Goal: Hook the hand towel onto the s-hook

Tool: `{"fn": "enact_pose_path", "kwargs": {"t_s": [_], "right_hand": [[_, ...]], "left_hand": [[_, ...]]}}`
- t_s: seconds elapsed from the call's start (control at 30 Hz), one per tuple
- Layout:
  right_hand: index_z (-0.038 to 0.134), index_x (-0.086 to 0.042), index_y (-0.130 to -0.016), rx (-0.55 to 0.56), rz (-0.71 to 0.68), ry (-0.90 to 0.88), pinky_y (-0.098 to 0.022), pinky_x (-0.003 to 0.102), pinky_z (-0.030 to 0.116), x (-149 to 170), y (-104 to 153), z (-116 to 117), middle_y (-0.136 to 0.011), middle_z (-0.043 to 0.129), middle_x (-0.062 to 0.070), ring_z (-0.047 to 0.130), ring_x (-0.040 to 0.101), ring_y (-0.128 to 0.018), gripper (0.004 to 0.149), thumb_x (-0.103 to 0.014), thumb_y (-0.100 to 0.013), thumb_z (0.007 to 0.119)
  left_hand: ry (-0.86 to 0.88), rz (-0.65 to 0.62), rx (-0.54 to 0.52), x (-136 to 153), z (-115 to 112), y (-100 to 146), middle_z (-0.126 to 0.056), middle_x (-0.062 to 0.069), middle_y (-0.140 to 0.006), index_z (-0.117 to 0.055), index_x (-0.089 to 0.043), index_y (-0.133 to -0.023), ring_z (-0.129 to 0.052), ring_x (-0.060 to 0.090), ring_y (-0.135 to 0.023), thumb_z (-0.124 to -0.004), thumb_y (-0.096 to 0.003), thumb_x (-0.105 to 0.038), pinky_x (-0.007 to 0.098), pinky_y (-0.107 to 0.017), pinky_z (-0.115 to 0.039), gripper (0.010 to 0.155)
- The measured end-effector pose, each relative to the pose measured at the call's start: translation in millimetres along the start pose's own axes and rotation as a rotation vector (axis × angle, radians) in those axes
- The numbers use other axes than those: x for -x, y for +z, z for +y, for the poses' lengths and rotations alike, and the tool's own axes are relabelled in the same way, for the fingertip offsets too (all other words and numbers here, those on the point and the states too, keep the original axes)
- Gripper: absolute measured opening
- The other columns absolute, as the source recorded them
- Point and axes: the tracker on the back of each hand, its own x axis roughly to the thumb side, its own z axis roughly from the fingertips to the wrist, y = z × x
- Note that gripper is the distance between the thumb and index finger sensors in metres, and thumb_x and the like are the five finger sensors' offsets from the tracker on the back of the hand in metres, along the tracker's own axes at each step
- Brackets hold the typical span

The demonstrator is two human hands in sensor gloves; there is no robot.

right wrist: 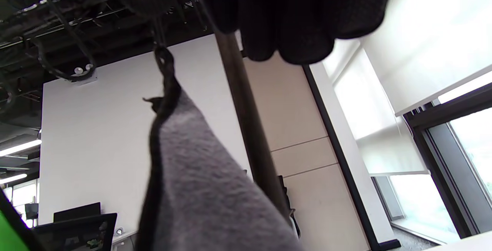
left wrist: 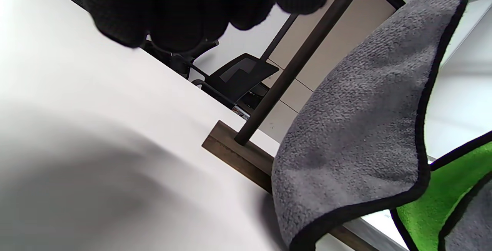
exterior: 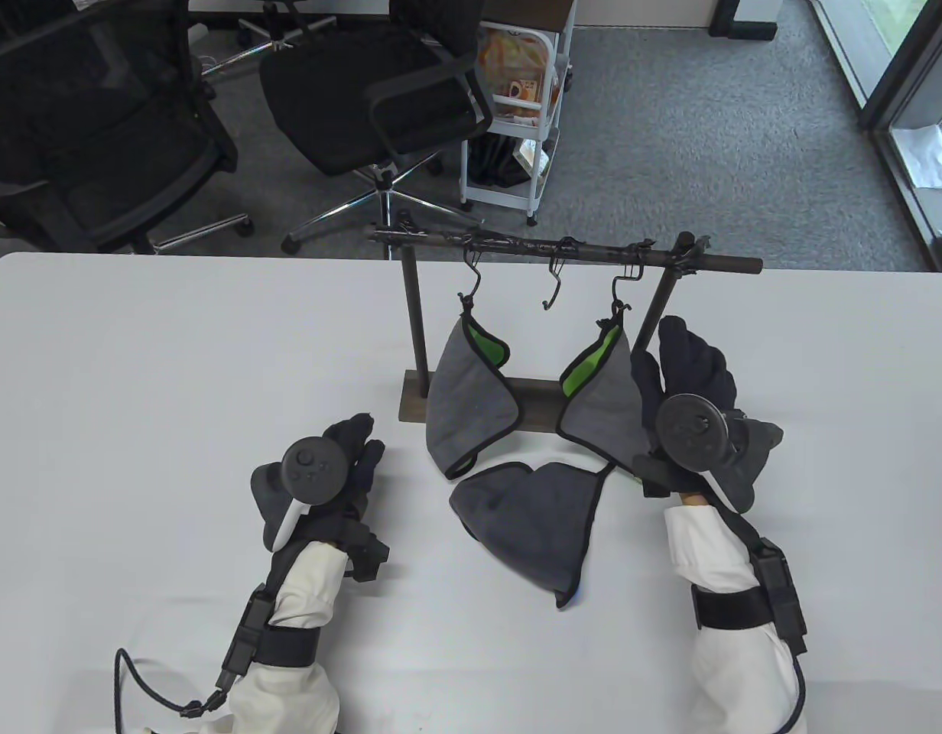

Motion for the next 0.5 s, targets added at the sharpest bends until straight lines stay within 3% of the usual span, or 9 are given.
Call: {"fn": "enact_pose_path", "kwargs": {"t_s": [0.5], "right_hand": [[0.056,-0.009,-0.107,-0.069,0.043,0.021,-0.069,0.058,0.061,59,37,46,-0.098,0.071,0.022,0.072,0.041,-0.088,0.057,-0.040,-0.060,0.061]], "left_hand": [[-0.003,-0.068,0.011,-18,-2,3,-0.077,0.019,-0.105,-0.072,-0.016,-0.106,-0.086,0.034,-0.085,-0.069,-0.0570,-0.037,0.047,-0.059,-0.083,0.053]]}}
